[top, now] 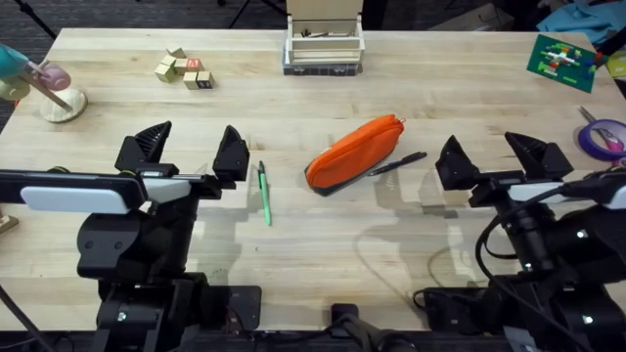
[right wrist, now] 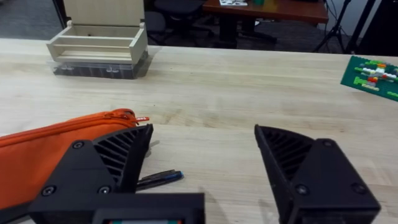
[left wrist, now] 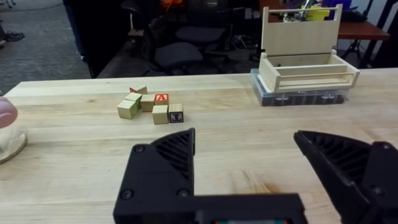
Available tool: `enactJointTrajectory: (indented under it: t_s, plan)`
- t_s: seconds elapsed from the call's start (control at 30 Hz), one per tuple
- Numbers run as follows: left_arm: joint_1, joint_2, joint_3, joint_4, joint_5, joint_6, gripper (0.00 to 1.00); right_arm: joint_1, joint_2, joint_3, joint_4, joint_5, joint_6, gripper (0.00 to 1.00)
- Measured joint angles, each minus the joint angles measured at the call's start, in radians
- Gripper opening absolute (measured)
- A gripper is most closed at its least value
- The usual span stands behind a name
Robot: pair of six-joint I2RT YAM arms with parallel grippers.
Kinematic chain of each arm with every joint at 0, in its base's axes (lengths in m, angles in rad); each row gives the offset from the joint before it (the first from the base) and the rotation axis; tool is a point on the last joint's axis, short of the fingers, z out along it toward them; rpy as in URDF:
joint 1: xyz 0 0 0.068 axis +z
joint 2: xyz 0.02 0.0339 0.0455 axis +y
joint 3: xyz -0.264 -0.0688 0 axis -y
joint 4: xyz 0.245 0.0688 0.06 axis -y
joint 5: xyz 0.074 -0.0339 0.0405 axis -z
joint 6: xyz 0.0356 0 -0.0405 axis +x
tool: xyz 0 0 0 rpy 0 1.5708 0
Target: Unzip the bag, pick up the pens from the table one at a time and place them inside, then zip the bag closed.
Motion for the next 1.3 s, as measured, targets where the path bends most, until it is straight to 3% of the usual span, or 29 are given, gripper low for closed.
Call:
enactJointTrajectory:
  t_s: [0.9,1.03,1.3]
  plan:
    - [0.000,0.000,0.011,-0.014,0.000,0.000,0.993,0.000,0.000,0.007,-0.011,-0.020,0.000,0.998]
    - [0.000,0.000,0.092,-0.104,0.000,0.001,0.993,0.000,0.000,0.073,-0.146,-0.032,0.005,0.998]
    - [0.000,0.056,0.391,-0.316,0.000,0.004,0.993,0.000,0.037,0.337,-0.425,-0.039,0.005,0.998]
